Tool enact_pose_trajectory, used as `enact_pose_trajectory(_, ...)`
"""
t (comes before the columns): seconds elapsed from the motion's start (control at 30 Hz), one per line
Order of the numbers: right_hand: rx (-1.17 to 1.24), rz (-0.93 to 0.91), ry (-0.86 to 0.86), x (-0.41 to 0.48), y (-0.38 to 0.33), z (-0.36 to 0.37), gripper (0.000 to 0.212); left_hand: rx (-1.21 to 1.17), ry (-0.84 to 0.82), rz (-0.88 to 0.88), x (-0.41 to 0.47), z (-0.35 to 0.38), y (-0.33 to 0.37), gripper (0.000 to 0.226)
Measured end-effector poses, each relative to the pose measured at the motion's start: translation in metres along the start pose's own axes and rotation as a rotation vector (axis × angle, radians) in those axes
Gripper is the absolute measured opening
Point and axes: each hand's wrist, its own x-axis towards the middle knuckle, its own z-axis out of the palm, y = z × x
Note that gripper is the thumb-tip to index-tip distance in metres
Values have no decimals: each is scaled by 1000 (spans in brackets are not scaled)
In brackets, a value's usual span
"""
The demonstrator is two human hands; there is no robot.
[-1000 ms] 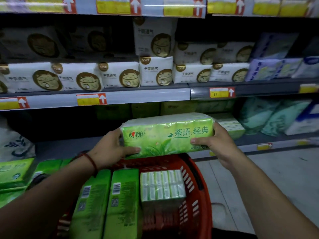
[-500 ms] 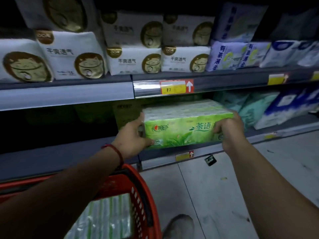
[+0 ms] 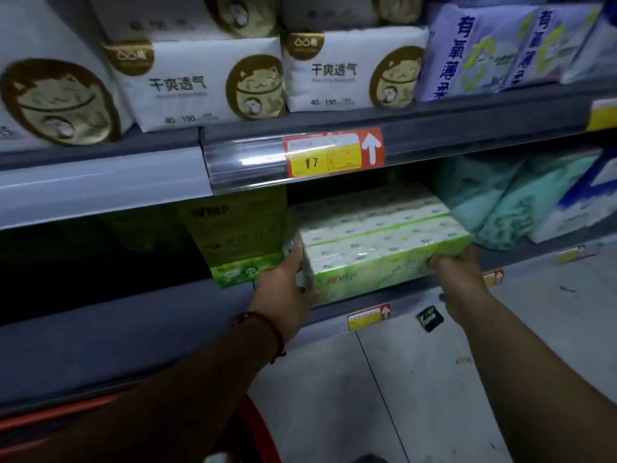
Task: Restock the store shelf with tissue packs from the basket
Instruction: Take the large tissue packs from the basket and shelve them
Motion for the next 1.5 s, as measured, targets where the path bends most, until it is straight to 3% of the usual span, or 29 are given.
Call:
enact_pose_trajectory(0.2,88,-10,192,6,-5,20,67,-1,40,-5,23,6,7,85)
enact_pose_trajectory(0.37,152,-46,46,6,-17,36,72,66,90,-46,42,-1,12,53)
enact_pose_trajectory(0.53,98,-59,37,13,-15,45,83,76,43,-112,53,-2,9,62)
enact_pose_trajectory(0.6,-6,-89,51,12,-9,42,83,73,31,-91,51,-1,6,61)
enact_pose_trajectory(0.73,-298,-189,-38,-8,-6,45,109,89,-59,-34,38,-4,1,66)
enact_pose_trajectory(0.83,-477,-248,-111,-24,-5,45,96,178,-145,27,22,-11,-3,76)
enact_pose_trajectory(1.0,-726,-423,-209,-81,-19,28,75,292,-180,98,-15,-50,-12,75)
enact_pose_trajectory(1.23,-909,-706,-378,-207,-52,15,80,429,-87,167,-96,-121,-31,72)
enact_pose_trajectory(1.5,-1044,-859,-622,-338,-44,27,86,443,-36,250,-199,-167,-60,84)
